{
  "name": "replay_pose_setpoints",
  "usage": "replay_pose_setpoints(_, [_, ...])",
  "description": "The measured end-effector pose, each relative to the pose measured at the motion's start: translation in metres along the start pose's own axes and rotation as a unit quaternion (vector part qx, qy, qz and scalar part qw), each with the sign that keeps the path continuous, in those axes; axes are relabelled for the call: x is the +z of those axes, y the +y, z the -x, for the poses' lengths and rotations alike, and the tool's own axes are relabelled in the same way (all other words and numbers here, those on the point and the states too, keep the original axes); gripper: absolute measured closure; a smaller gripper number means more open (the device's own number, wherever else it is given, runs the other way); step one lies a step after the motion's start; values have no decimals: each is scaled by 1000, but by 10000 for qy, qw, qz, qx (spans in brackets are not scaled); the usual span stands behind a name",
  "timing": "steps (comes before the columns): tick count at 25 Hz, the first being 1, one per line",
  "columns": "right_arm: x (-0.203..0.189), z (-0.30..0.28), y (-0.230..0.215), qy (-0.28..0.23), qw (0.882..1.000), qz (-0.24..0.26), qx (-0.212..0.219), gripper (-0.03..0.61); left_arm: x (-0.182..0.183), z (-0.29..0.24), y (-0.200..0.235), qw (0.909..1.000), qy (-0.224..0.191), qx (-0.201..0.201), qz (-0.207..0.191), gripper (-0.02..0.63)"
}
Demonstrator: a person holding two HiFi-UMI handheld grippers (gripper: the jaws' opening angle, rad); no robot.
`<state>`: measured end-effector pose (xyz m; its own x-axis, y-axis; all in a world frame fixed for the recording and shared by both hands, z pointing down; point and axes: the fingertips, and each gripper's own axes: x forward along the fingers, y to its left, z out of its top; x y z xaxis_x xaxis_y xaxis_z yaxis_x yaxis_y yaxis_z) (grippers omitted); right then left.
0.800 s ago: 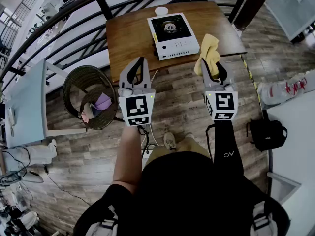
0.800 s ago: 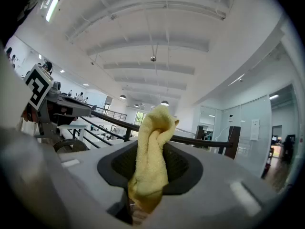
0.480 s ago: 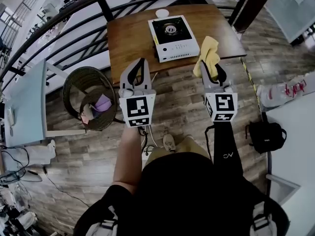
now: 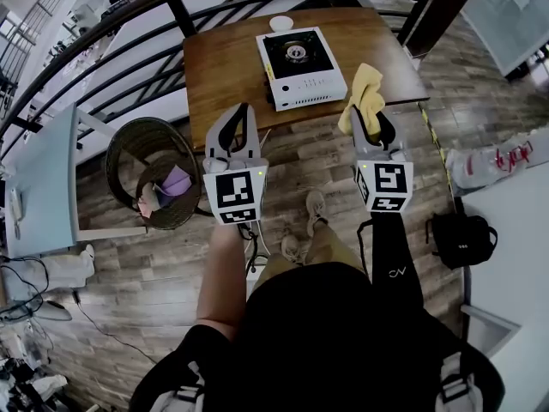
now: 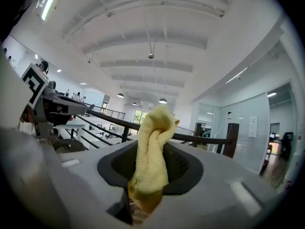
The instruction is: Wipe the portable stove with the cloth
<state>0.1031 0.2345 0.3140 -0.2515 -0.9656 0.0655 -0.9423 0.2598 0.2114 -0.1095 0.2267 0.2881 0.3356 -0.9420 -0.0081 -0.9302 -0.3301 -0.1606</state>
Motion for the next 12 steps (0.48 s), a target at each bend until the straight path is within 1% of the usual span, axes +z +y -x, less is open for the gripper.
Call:
replay_pose_setpoints(6, [-4, -38, -11, -2, 9999, -98, 98, 452, -8, -33, 8, 9999, 123, 59, -45, 607])
replay_pose_setpoints(12, [-5, -97, -21, -116, 9987, -196, 458, 451, -10, -84, 18, 9995, 202, 214, -149, 607])
